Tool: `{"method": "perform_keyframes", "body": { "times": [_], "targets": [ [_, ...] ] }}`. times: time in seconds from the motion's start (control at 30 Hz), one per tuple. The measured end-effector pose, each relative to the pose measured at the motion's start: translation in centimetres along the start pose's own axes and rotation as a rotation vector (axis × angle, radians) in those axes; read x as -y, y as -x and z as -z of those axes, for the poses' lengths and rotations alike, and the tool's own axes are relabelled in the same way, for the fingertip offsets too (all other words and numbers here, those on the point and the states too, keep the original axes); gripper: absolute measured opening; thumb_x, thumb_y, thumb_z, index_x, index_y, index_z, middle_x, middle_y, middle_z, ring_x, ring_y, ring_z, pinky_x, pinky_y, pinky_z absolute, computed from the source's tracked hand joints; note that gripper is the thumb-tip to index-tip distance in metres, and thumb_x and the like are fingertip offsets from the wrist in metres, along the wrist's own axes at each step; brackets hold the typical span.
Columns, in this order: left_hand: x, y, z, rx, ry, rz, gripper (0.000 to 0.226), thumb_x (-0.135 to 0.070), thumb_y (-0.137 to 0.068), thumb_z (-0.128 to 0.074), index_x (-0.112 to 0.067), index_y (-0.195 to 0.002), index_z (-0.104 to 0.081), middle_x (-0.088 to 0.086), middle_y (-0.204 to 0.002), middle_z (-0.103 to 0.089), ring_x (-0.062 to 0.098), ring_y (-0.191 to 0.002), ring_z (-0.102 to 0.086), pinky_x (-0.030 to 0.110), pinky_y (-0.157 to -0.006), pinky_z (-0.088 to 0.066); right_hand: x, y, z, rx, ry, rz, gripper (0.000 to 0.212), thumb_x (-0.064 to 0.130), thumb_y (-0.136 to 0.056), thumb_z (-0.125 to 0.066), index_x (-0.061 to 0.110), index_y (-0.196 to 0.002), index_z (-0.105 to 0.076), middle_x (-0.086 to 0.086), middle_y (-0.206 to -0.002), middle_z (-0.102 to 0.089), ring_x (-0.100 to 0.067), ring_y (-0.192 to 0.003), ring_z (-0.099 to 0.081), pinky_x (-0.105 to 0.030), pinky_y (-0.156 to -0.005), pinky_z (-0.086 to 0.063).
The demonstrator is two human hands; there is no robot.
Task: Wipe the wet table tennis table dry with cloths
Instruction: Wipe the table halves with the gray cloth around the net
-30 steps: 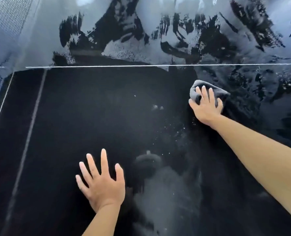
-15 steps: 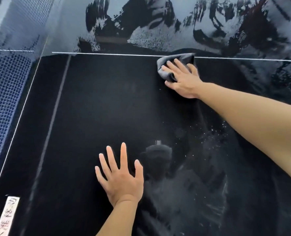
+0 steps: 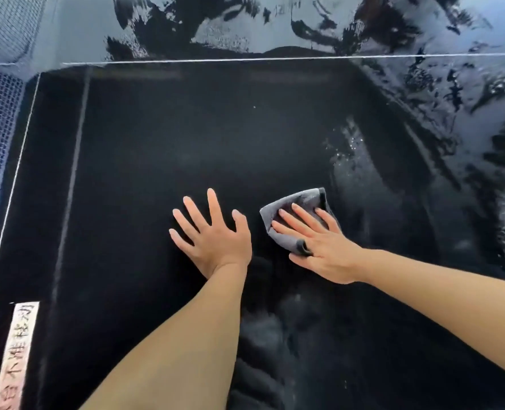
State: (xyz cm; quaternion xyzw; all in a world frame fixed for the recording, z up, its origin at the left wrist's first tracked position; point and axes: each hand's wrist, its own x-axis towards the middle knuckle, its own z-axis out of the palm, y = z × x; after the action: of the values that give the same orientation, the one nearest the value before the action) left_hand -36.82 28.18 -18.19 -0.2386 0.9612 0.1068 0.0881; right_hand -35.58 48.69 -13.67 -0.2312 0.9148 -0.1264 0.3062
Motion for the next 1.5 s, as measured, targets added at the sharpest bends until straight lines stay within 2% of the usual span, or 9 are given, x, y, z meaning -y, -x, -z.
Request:
{"method": "perform_keyframes", "body": {
  "times": [0.5,0.57,0.63,0.8,0.93,1.13,1.23,1.37,1.5],
  "targets": [
    [2.7,0.2,2.7,0.32,-0.002,-0.286,0.079,-0.068,-0.093,-0.03,-0.047,-0.156,0.013,0.011,-0.164,0.027,0.037,-0.149,0.028,0.065,-0.116,0.016,17.2,19.2,-16.2,0.238,-0.601,-0.187,0.055,0.039,-0.104,-0.04,0.057,-0.15,-0.016,0.037,-0.158,0.007,0.005,-0.144,0.026,-0.034,-0.119,0.016],
    [3.5,0.1,3.1,0.375,-0.013,-0.309,0.078,-0.067,-0.094,-0.034,-0.048,-0.156,0.01,0.008,-0.165,0.027,0.035,-0.15,0.027,0.062,-0.118,0.015,18.3,20.0,-16.0,0.365,-0.884,-0.308,0.047,0.043,-0.099,-0.046,0.056,-0.144,-0.037,0.042,-0.152,-0.017,0.004,-0.146,-0.001,-0.034,-0.121,-0.002],
    [3.9,0.7,3.7,0.365,-0.002,-0.33,0.075,-0.059,-0.096,-0.039,-0.046,-0.158,0.001,0.007,-0.166,0.022,0.035,-0.152,0.022,0.06,-0.12,0.01,19.6,20.6,-15.2,0.433,-1.188,-0.417,0.027,0.041,-0.093,-0.052,0.037,-0.117,-0.064,0.032,-0.121,-0.057,0.004,-0.116,-0.045,-0.027,-0.108,-0.031],
    [2.1,4.2,4.8,0.252,0.092,-0.368,0.075,-0.04,-0.097,-0.046,-0.032,-0.159,-0.006,0.01,-0.167,0.015,0.035,-0.154,0.009,0.055,-0.123,-0.001,19.6,20.9,-13.0,-0.13,-1.816,-0.757,0.024,0.015,-0.1,-0.052,0.007,-0.117,-0.067,-0.011,-0.113,-0.074,-0.026,-0.107,-0.069,-0.037,-0.093,-0.053],
    [-0.9,5.7,5.1,0.332,0.081,-0.391,0.075,-0.044,-0.099,-0.044,-0.028,-0.16,-0.003,0.008,-0.168,0.01,0.033,-0.154,0.009,0.052,-0.124,-0.001,16.0,20.9,-8.0,-0.561,-2.076,-0.742,0.032,0.015,-0.102,-0.046,0.0,-0.126,-0.061,-0.021,-0.12,-0.069,-0.038,-0.115,-0.065,-0.05,-0.102,-0.048],
    [-6.0,5.2,4.8,0.378,0.072,-0.278,0.071,-0.051,-0.102,-0.033,-0.032,-0.161,0.002,0.006,-0.169,0.009,0.032,-0.155,0.009,0.051,-0.124,0.001,5.5,20.4,0.8,-1.05,-1.862,-0.635,0.022,0.014,-0.105,-0.045,0.007,-0.112,-0.065,-0.011,-0.103,-0.075,-0.026,-0.089,-0.073,-0.033,-0.064,-0.06],
    [-8.3,4.3,3.5,0.368,0.069,-0.172,0.068,-0.059,-0.102,-0.022,-0.041,-0.158,0.011,0.006,-0.167,0.02,0.031,-0.154,0.014,0.056,-0.122,0.006,-1.8,18.1,3.9,-1.152,-1.382,-0.611,0.028,0.012,-0.104,-0.045,0.015,-0.126,-0.062,0.003,-0.122,-0.067,-0.016,-0.117,-0.062,-0.02,-0.091,-0.05],
    [-10.0,5.2,0.3,0.215,-0.018,-0.037,0.07,-0.068,-0.097,-0.009,-0.041,-0.156,0.018,0.01,-0.166,0.021,0.032,-0.153,0.019,0.061,-0.12,0.008,-11.8,12.4,5.8,-1.095,-0.957,-0.534,0.038,0.014,-0.103,-0.044,0.012,-0.14,-0.053,0.009,-0.143,-0.05,-0.009,-0.136,-0.044,-0.013,-0.108,-0.033],
    [-10.3,4.9,-2.1,0.042,-0.087,-0.002,0.07,-0.069,-0.095,-0.007,-0.043,-0.157,0.012,0.008,-0.169,0.009,0.03,-0.154,0.011,0.06,-0.121,0.002,-18.9,4.4,5.9,-0.745,-0.588,-0.849,0.044,0.036,-0.103,-0.041,0.021,-0.144,-0.042,-0.003,-0.152,-0.039,-0.025,-0.142,-0.032,-0.046,-0.115,-0.022]
  ]
}}
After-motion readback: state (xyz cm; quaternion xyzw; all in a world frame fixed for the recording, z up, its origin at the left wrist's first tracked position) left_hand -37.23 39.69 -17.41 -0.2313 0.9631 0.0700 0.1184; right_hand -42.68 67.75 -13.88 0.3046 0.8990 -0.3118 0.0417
